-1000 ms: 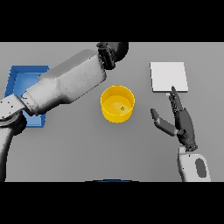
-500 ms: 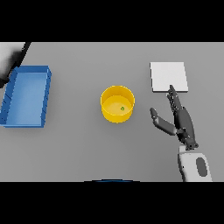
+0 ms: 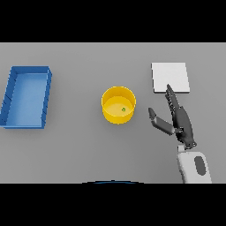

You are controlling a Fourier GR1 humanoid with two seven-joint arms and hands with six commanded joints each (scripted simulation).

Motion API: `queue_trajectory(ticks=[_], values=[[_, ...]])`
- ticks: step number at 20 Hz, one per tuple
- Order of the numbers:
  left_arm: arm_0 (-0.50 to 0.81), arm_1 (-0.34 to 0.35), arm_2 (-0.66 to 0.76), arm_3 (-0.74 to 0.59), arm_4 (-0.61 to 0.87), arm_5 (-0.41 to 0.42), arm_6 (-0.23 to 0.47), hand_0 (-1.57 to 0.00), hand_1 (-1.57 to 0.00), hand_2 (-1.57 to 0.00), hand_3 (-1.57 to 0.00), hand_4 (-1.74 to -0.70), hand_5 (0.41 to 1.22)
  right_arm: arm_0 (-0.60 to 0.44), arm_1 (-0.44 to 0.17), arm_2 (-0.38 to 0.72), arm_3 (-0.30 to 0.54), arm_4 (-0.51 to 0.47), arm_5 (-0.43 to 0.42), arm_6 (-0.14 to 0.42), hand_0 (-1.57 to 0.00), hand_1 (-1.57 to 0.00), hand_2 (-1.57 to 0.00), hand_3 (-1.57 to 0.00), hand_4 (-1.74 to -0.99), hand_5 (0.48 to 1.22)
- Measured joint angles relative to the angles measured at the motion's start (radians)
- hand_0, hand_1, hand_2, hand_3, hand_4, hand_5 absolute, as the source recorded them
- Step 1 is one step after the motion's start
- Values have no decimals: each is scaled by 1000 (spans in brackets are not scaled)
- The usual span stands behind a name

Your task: Pick up the red beaker and tilt it to pour out 1 green nut into yellow bowl. Pick up the yellow bowl and place it on the metallic measuring scale.

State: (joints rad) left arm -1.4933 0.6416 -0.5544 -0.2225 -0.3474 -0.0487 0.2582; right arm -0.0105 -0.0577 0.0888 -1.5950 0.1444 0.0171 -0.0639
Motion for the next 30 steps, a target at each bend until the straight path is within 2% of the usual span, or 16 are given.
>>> queue_trajectory(ticks=[2, 3, 4, 6, 10, 11, 17, 19, 20, 22, 23, 25, 26, 27, 28, 30], values=[[78, 17, 12, -8, 56, 24, 33, -1571, -1569, -1569, -1486, -1735, 1221, -12, -3, -9, 5, -13, 4, 12, 1, 1, 1, 1, -1278, 659], [117, 12, 32, -6, 101, 37, 65, -1571, -1570, -1569, -1503, -1736, 1221, -6, -2, 0, 9, 3, 0, -2, 1, 1, 1, 1, -1285, 663], [158, 17, 45, -10, 137, 52, 76, -1571, -1570, -1570, -1437, -1737, 1221, 6, -8, 0, 0, 0, 6, -17, 1, 1, 1, 1, -1293, 667], [227, 9, 63, -23, 199, 89, 103, -1571, -1570, -1570, -1418, -1739, 1221, -6, -22, -12, 1, -10, 11, -5, 1, 1, 1, 1, -1307, 677], [373, 24, 96, -109, 317, 163, 143, -1571, -1571, -1571, -1508, -1740, 1221, 6, -16, 6, 7, 10, 10, -17, 1, 1, 1, 1, -1304, 700], [395, 34, 89, -135, 326, 180, 174, -1571, -1571, -1571, -1521, -1740, 1221, 17, -23, 2, 7, 5, 16, -28, 1, 1, 1, 1, -1304, 707], [613, 116, 51, -450, 415, 291, 255, -1571, -1571, -1571, -1340, -1738, 1221, 6, -30, 5, 4, 17, 10, -22, 1, 1, 1, 1, -1327, 724], [669, 137, 34, -560, 441, 334, 314, -1571, -1571, -1571, -1319, -1737, 1146, 13, -29, 5, -8, 15, 9, -24, 1, 1, 1, 1, -1335, 725], [688, 144, 27, -586, 452, 356, 331, -1571, -1571, -1571, -1369, -1682, 1106, 15, -27, 6, 3, 18, 9, -23, 1, 1, 1, 1, -1336, 727], [724, 156, 11, -659, 478, 377, 340, -1571, -1571, -1571, -1442, -1588, 962, 15, -26, 11, 0, 28, 4, -28, 1, 1, 1, 1, -1326, 728], [744, 168, 2, -681, 491, 371, 335, -1571, -1571, -1571, -1273, -1502, 896, 14, -22, 14, 1, 33, -1, -31, 1, 1, 1, 1, -1326, 730], [776, 180, -11, -725, 514, 358, 345, -1571, -1571, -1571, -935, -1253, 810, 8, -20, 14, 0, 34, -5, -18, 1, 1, 1, 1, -1327, 730], [782, 188, -14, -740, 517, 347, 345, -1571, -1520, -1410, -852, -1135, 779, 2, -31, 5, 3, 26, 2, -18, 1, 1, 1, 1, -1325, 731], [806, 200, -2, -782, 547, 328, 326, -1437, -1291, -1163, -715, -1046, 757, 3, -25, 10, 4, 30, -1, -26, 1, 1, 1, 1, -1320, 731], [822, 208, 9, -822, 579, 310, 318, -1227, -1038, -934, -580, -974, 735, -4, -30, 9, -2, 33, -3, -16, 1, 1, 1, 1, -1320, 729], [834, 220, 19, -857, 619, 264, 311, -785, -664, -597, -371, -883, 701, 4, -24, 10, 7, 27, 3, -13, 1, 1, 1, 1, -1320, 726]])
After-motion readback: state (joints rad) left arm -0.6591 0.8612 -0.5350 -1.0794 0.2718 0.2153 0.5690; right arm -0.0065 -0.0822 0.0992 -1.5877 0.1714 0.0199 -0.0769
